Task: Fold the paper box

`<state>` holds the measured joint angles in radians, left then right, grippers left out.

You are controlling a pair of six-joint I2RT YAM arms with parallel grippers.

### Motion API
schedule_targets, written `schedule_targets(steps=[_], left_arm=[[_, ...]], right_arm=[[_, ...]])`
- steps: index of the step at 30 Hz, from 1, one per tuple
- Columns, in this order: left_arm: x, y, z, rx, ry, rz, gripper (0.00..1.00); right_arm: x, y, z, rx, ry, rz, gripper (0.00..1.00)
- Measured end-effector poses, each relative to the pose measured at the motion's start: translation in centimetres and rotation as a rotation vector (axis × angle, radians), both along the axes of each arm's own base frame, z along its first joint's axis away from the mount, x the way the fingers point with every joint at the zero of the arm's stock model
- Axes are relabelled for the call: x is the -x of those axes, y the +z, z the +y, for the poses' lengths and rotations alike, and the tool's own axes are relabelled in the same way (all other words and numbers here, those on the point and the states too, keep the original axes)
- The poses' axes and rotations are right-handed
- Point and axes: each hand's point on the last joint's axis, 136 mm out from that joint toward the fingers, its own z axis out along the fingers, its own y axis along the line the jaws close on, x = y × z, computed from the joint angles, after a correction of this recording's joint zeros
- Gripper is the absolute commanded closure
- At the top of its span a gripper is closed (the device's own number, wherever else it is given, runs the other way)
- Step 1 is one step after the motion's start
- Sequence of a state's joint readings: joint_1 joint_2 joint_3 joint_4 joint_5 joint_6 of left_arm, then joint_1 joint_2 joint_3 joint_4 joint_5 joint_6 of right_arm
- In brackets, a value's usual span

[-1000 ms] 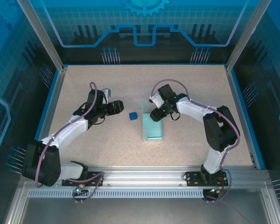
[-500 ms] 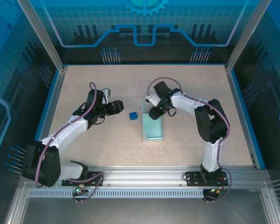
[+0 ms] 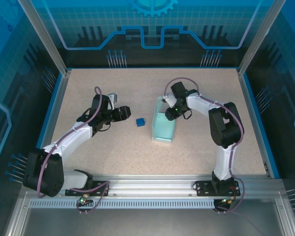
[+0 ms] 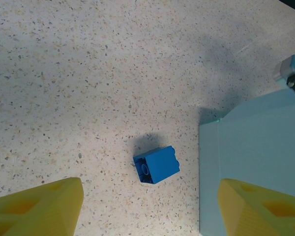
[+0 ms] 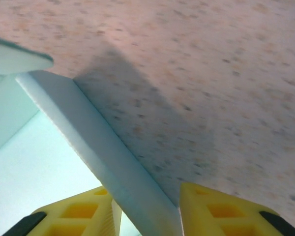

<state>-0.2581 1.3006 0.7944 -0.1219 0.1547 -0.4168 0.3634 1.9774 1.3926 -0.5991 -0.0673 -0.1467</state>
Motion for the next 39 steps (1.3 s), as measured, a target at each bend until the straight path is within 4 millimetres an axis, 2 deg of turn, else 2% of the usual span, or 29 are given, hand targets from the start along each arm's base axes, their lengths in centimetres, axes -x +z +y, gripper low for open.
schedule_targets(steps=[7,9,11,15,20,24,28,32,35,39], left_arm=[[0.2,-0.4,0.0,-0.001,0.000,0.005,0.26],[0.2,-0.4,0.0,0.000,-0.001,0.004,0.26],[0.2,-0.4,-0.1,0.007,-0.007,-0.001,0.26],[0.0,-0.4,-0.5,0.021,-0.020,-0.007,0.26],[0.1,-0.5,-0.8,0.034,-0.036,-0.004,0.26],[0.1,-0.5,-0.9,0.037,-0.039,-0.003,0.26],[0.1,-0.6,-0.9,0.038,-0.039,-0.002,0.26],[-0.1,-1.6,-0.9,0.032,-0.037,0.025,0.27],[0.1,-3.1,-1.3,0.005,-0.043,0.071,0.26],[0.6,-5.0,-2.7,-0.042,-0.079,0.127,0.24]], right_arm=[[-0.2,0.6,-7.4,-0.007,-0.266,0.027,0.67],[0.3,0.8,-9.1,-0.011,-0.331,0.032,0.67],[1.0,1.0,-10.0,-0.023,-0.373,0.034,0.67],[2.2,1.2,-9.5,-0.073,-0.397,0.043,0.57],[1.5,1.4,-9.8,-0.120,-0.433,0.030,0.46],[0.8,1.6,-9.6,-0.167,-0.441,0.033,0.47],[0.6,1.7,-8.4,-0.238,-0.429,0.055,0.52],[0.8,1.8,-7.3,-0.311,-0.424,0.072,0.54],[2.1,1.5,-6.8,-0.355,-0.439,0.099,0.55],[4.5,1.6,-6.3,-0.409,-0.463,0.125,0.55]])
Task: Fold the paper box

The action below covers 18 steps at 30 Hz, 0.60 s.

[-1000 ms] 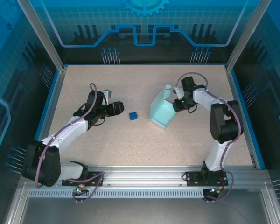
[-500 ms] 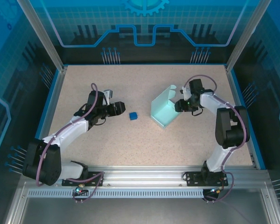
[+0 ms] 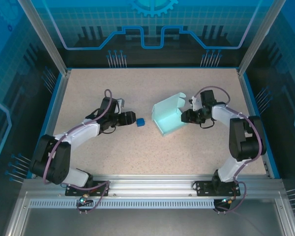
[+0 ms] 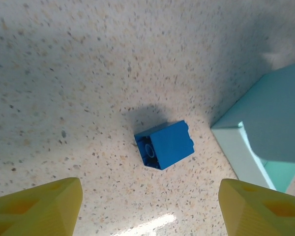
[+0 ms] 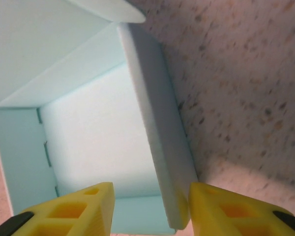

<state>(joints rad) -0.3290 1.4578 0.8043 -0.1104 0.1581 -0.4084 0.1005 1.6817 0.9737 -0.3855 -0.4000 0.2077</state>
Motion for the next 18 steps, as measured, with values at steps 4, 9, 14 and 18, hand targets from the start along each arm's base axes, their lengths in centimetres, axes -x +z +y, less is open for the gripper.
schedule_targets(steps=[4,9,14,18], left_arm=[[-0.1,-1.0,-1.6,-0.067,-0.069,0.015,0.20],[-0.5,-2.0,-2.9,-0.120,-0.147,0.029,0.19],[0.3,-3.7,-2.3,-0.186,-0.186,0.069,0.19],[0.6,-5.2,-2.0,-0.229,-0.217,0.108,0.19]], right_arm=[[1.4,0.9,0.4,-0.022,-0.012,-0.020,0.52],[1.8,3.1,0.1,-0.017,-0.027,-0.090,0.51],[1.6,4.3,-0.2,-0.009,-0.036,-0.134,0.51],[1.6,4.4,-0.2,-0.009,-0.036,-0.135,0.51]])
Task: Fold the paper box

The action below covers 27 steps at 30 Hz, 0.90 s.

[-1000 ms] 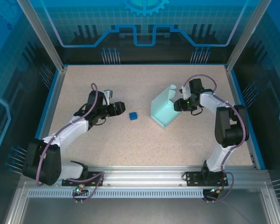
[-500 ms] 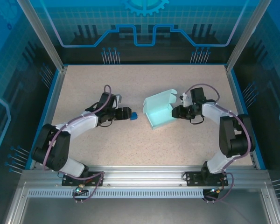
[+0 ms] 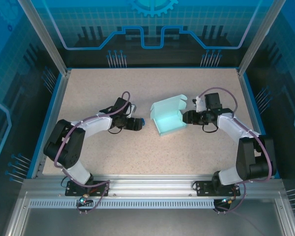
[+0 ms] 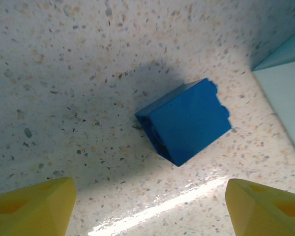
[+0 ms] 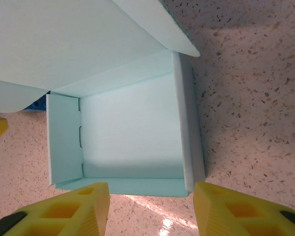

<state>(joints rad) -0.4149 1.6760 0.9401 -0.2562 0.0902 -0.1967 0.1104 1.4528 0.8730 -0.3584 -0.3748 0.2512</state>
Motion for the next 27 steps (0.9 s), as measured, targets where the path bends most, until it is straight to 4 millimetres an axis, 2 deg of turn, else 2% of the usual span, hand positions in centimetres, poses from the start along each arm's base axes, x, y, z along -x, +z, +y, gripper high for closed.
schedule_targets(steps=[6,16,22,27], left_arm=[[-0.3,-1.5,-0.7,-0.042,-0.058,0.037,0.18],[-2.5,-1.5,-1.2,-0.090,-0.082,0.023,0.20],[-4.0,-1.4,-1.6,-0.106,-0.086,0.016,0.29],[-4.5,-1.2,-1.6,-0.110,-0.094,0.011,0.44]], right_arm=[[0.0,0.0,0.0,0.000,0.000,-0.001,0.51],[0.0,0.0,0.0,0.000,0.001,-0.001,0.51],[0.0,0.0,0.0,0.000,0.001,-0.001,0.51],[0.1,-0.1,0.0,0.000,0.001,0.002,0.51]])
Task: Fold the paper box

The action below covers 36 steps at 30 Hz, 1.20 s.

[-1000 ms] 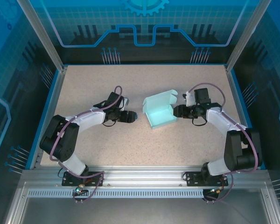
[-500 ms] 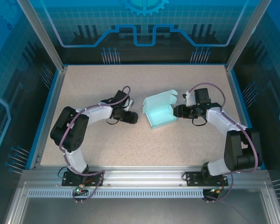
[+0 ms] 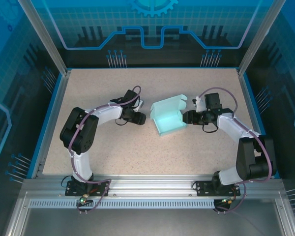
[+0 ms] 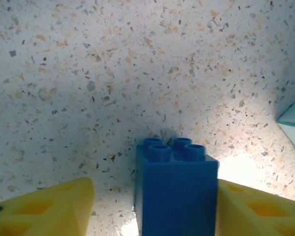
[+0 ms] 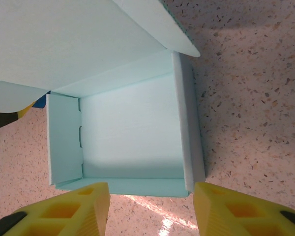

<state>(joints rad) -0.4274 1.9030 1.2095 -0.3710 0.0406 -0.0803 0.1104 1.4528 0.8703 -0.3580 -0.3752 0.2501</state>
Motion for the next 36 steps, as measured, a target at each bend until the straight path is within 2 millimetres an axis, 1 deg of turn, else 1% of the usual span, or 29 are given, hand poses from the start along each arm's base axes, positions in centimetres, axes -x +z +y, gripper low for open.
schedule_targets(steps=[2,5,10,14,16,19,21,22,23,25,26,27,29,30,31,32,34,36], left_arm=[[0.1,0.0,0.1,-0.001,0.000,0.003,0.49],[0.2,-0.1,0.1,-0.005,-0.001,0.010,0.53],[0.3,-0.2,0.2,-0.009,0.001,0.012,0.59],[0.5,0.5,0.8,-0.013,0.022,-0.014,0.63],[1.0,1.3,1.4,-0.011,0.042,-0.033,0.65],[2.4,3.7,2.3,0.012,0.074,-0.088,0.67],[3.8,6.1,2.6,0.036,0.072,-0.150,0.67],[4.4,7.3,2.4,0.048,0.058,-0.186,0.67],[5.3,8.9,1.8,0.069,0.032,-0.229,0.67],[7.0,11.8,-0.3,0.112,-0.048,-0.306,0.66],[8.0,13.4,-1.9,0.141,-0.107,-0.353,0.66],[8.9,14.6,-3.3,0.162,-0.167,-0.391,0.66],[10.8,16.2,-6.3,0.183,-0.290,-0.432,0.67],[11.5,16.7,-7.9,0.184,-0.355,-0.445,0.67],[11.9,16.9,-9.2,0.182,-0.400,-0.451,0.68],[12.0,17.1,-10.8,0.173,-0.453,-0.456,0.69],[11.5,16.9,-13.3,0.150,-0.519,-0.460,0.69],[10.2,15.9,-15.4,0.114,-0.560,-0.458,0.69]], right_arm=[[0.1,-0.1,0.0,0.000,0.000,0.002,0.51],[0.1,-0.2,0.0,0.002,0.003,0.002,0.51],[0.2,-0.2,0.0,0.001,0.003,0.005,0.51],[0.3,0.1,0.0,0.001,0.003,-0.002,0.51],[0.4,0.6,-0.1,0.001,0.002,-0.012,0.51],[0.8,1.8,-0.2,0.003,0.003,-0.041,0.51],[1.0,2.7,-0.3,0.009,0.001,-0.063,0.51],[1.1,3.0,-0.4,0.015,0.000,-0.073,0.51],[1.2,3.3,-0.6,0.022,-0.002,-0.082,0.50],[1.5,3.6,-0.7,0.032,-0.003,-0.088,0.50],[1.6,3.7,-0.8,0.037,-0.003,-0.088,0.50],[1.7,3.8,-1.0,0.042,-0.008,-0.088,0.50],[1.6,4.0,-1.5,0.049,-0.022,-0.092,0.50],[1.6,4.2,-1.8,0.051,-0.032,-0.097,0.50],[1.5,4.3,-2.1,0.053,-0.043,-0.100,0.50],[1.5,4.5,-2.6,0.056,-0.060,-0.102,0.50],[1.4,4.8,-3.6,0.060,-0.101,-0.107,0.50],[1.5,4.8,-5.1,0.065,-0.157,-0.107,0.50]])
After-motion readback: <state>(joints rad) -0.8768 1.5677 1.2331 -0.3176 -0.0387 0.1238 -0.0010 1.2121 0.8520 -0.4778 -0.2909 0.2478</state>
